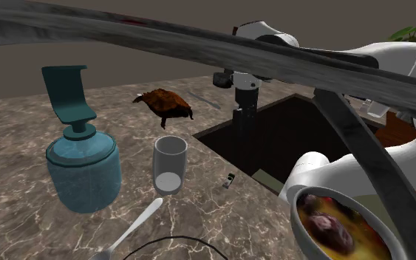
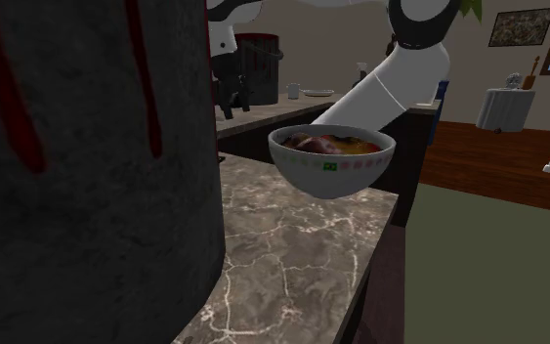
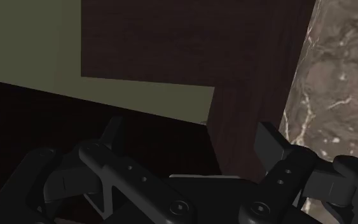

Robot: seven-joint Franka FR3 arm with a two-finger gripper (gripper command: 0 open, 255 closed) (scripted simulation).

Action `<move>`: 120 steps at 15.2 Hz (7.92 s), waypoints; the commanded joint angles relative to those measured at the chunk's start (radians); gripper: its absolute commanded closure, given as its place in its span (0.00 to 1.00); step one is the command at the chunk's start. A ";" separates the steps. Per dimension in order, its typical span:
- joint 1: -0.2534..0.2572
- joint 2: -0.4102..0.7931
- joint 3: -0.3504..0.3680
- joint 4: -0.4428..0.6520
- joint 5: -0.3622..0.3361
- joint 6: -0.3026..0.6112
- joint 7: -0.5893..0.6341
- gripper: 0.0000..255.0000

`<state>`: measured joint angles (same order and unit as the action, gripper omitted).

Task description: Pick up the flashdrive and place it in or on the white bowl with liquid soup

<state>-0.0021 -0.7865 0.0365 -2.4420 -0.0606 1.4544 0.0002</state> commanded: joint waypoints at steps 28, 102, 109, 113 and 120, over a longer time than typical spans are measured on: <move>0.323 -0.225 0.281 -0.300 0.334 0.291 0.028 0.00; 0.435 -0.648 0.422 0.087 0.607 -0.447 0.397 1.00; 0.456 -0.724 0.458 -0.020 0.644 -0.414 0.391 1.00; 0.456 -0.723 0.458 -0.020 0.644 -0.414 0.392 1.00; 0.457 -0.723 0.458 -0.020 0.643 -0.414 0.392 0.00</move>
<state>0.4546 -1.5097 0.4939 -2.4617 0.5821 1.0407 0.3919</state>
